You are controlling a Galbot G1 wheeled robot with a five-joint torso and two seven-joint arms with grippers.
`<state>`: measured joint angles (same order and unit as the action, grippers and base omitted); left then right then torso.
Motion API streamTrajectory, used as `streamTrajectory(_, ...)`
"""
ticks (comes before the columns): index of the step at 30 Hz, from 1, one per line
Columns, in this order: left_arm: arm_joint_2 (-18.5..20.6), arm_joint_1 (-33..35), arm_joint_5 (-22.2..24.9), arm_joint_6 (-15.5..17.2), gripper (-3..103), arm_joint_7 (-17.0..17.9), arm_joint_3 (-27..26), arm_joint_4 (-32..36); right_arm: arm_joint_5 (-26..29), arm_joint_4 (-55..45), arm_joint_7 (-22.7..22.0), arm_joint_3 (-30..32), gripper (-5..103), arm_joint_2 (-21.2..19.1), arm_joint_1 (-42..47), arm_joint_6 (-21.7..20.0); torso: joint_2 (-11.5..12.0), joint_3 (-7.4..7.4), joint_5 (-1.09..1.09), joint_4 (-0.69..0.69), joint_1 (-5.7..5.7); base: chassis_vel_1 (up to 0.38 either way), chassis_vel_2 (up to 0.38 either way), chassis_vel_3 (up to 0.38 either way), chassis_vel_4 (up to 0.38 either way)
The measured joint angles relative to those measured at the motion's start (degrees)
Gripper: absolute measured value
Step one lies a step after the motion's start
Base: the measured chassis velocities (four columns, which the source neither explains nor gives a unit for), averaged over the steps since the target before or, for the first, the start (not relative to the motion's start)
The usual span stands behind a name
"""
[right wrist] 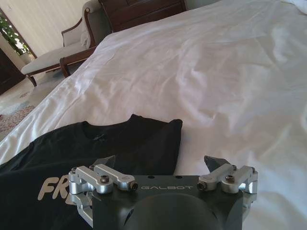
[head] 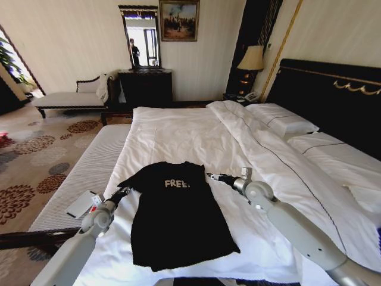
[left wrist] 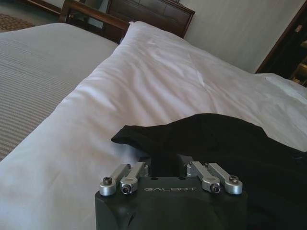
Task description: Fold the clothes on the bed.
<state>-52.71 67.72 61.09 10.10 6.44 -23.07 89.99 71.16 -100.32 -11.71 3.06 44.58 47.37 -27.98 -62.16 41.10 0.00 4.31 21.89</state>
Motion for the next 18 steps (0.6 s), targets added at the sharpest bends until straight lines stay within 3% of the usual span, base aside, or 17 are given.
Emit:
streamTrajectory(3, 0.15, 0.36, -0.01, 0.09, 27, 0.29, -0.24, 0.10, -0.05, 0.00, 0.01, 0.01, 100, 0.00, 0.01, 0.00, 0.00, 0.00, 0.00, 0.00, 0.00, 0.000, 0.000, 0.000, 0.000)
streamTrajectory(8, 0.42, 0.97, 0.03, 0.18, 6, 0.83, -0.80, 0.49, -0.20, -0.11, 0.03, 0.02, 100, -0.06, 0.12, -0.02, 0.00, 0.00, -0.01, 0.00, 0.00, 0.000, 0.000, 0.000, 0.000)
streamTrajectory(11, 0.95, 1.06, 0.29, 0.28, 1, 1.00, -1.04, 0.76, -0.26, -0.20, 0.03, 0.03, 100, -0.13, 0.12, -0.02, 0.00, 0.00, -0.01, 0.00, 0.00, 0.000, 0.000, 0.000, 0.000)
streamTrajectory(18, 2.45, 0.99, 0.80, 0.62, 1, 1.37, -1.65, 2.01, -0.50, -0.50, 0.04, 0.26, 100, -0.28, 0.22, -0.03, 0.00, 0.00, -0.01, 0.01, 0.00, 0.000, 0.000, 0.000, 0.000)
